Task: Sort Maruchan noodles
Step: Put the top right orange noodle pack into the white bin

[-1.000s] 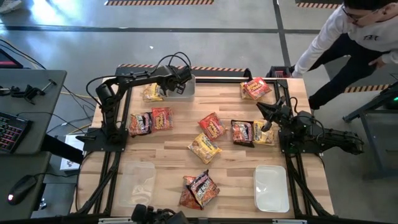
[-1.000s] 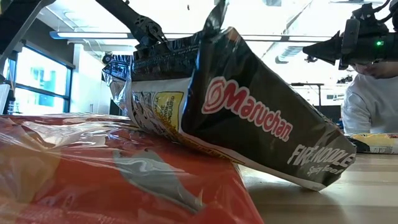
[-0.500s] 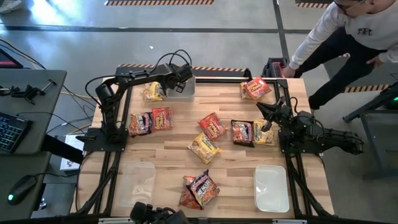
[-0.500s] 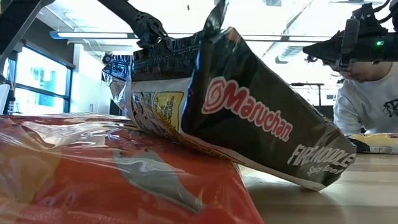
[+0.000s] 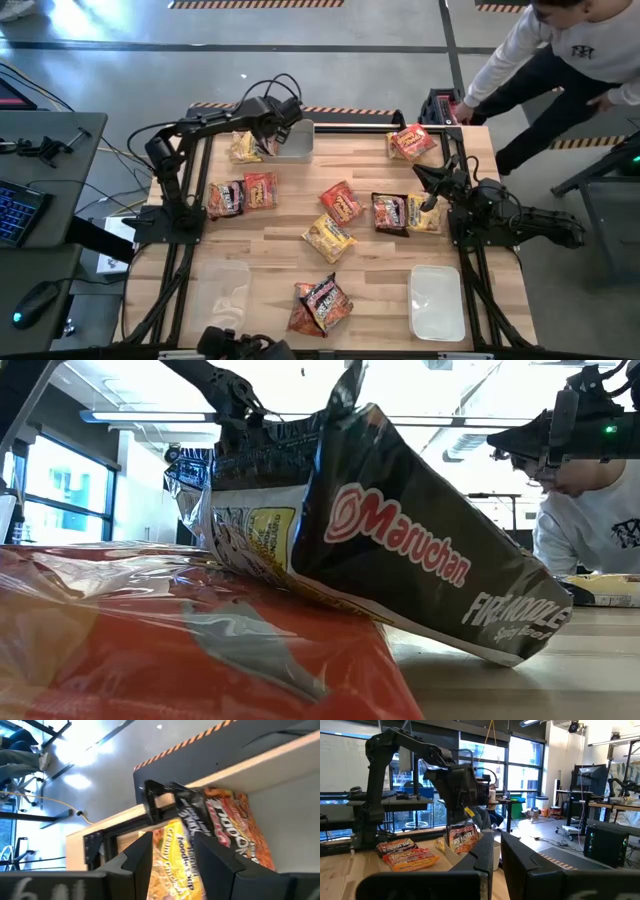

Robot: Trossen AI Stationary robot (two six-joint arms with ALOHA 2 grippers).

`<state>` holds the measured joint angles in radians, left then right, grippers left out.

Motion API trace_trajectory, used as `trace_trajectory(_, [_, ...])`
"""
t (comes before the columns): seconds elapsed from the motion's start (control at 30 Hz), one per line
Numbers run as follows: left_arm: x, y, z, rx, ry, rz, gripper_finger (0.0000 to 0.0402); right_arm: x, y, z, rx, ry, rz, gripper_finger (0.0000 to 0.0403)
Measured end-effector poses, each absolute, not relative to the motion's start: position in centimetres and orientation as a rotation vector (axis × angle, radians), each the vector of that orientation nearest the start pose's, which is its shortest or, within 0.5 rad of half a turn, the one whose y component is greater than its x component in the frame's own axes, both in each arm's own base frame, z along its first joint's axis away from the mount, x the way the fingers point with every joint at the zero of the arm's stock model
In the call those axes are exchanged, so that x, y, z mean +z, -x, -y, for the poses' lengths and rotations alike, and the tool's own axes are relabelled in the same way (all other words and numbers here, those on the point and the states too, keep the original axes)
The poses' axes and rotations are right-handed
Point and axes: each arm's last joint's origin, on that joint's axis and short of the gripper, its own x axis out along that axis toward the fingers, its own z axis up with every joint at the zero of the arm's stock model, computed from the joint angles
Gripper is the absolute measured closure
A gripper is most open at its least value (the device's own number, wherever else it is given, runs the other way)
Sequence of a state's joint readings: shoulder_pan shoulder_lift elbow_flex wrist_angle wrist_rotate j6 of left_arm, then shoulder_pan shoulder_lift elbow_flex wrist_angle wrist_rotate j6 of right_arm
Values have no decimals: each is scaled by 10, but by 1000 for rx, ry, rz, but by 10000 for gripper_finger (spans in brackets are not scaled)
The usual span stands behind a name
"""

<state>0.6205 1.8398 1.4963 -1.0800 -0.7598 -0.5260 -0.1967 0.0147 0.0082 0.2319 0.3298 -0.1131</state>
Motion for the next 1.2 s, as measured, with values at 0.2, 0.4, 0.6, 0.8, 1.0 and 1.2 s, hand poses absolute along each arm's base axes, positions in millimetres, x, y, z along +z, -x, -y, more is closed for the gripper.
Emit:
trace_trajectory(0.2, [269,-268,-211,1467,213,-1146,268,187,-90,28,-536,94,203,379])
trace_trajectory(0.4, [277,-256,-185,1462,144,-1100,276,187,-90,28,-536,92,203,379])
trace_trajectory(0.6, [255,-249,-150,1365,137,-923,308,187,-91,27,-525,87,201,379])
trace_trajectory(0.8, [221,-248,-121,1094,161,-672,343,187,-91,27,-512,87,200,379])
trace_trajectory(1.0, [189,-243,-105,733,192,-377,364,188,-91,27,-508,47,200,379])
trace_trajectory(1.2, [172,-226,-98,526,156,-182,380,197,-94,28,-534,-8,187,379])
